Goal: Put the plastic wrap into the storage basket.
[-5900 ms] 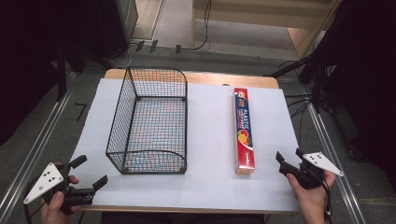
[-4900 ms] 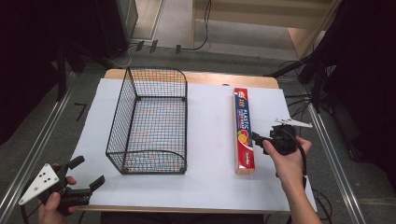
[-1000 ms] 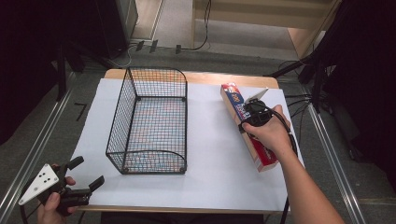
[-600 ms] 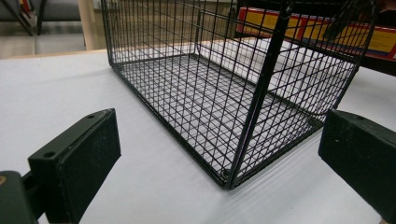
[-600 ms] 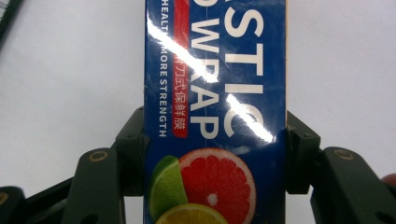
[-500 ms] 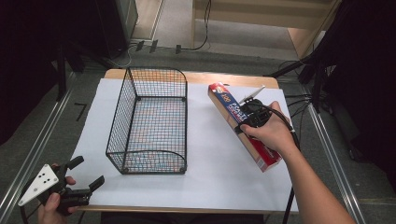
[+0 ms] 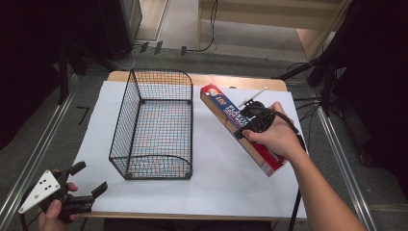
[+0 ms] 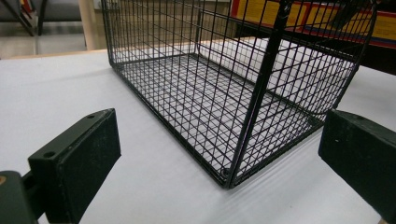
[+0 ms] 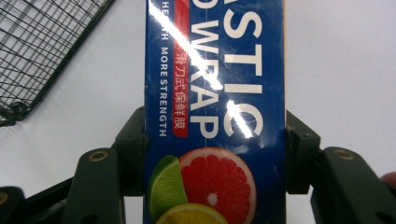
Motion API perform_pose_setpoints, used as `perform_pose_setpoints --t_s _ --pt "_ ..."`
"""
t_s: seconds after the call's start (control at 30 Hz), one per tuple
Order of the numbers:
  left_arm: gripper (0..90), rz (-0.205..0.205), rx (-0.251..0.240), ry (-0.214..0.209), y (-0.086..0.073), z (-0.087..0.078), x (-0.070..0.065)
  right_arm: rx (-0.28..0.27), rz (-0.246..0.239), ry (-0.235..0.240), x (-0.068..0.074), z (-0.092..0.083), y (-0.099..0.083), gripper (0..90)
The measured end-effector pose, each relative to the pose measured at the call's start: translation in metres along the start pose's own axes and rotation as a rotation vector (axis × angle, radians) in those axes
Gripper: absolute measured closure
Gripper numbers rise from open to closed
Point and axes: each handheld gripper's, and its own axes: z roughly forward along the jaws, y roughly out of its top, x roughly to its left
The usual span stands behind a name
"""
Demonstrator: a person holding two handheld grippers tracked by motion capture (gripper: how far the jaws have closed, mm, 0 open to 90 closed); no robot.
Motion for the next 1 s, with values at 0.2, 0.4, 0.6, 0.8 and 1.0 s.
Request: perform_pose_setpoints --t_s 0.2,0.4,0.6,0.8,1.0 --pt "0.0 0.002 0.004 -0.002 0.000 0.002 0.000 -0.014 -0.038 -0.002 0.005 -0.009 0.004 41.7" --pt "0.0 0.000 0.005 -0.001 -0.001 0.002 0.000 -0.024 -0.065 0.001 0.015 -0.014 0.010 41.7" --pt "0.0 -0.002 0.007 -0.005 0.000 0.002 0.000 -0.029 -0.099 0.020 0.029 -0.018 0.019 41.7" --pt "0.0 -0.003 0.003 -0.003 0.000 0.001 0.001 -0.028 -0.152 0.029 0.049 -0.018 0.028 41.7" --pt "0.0 -0.001 0.004 -0.004 0.000 0.001 0.000 -0.028 -0.196 0.048 0.069 -0.017 0.036 41.7"
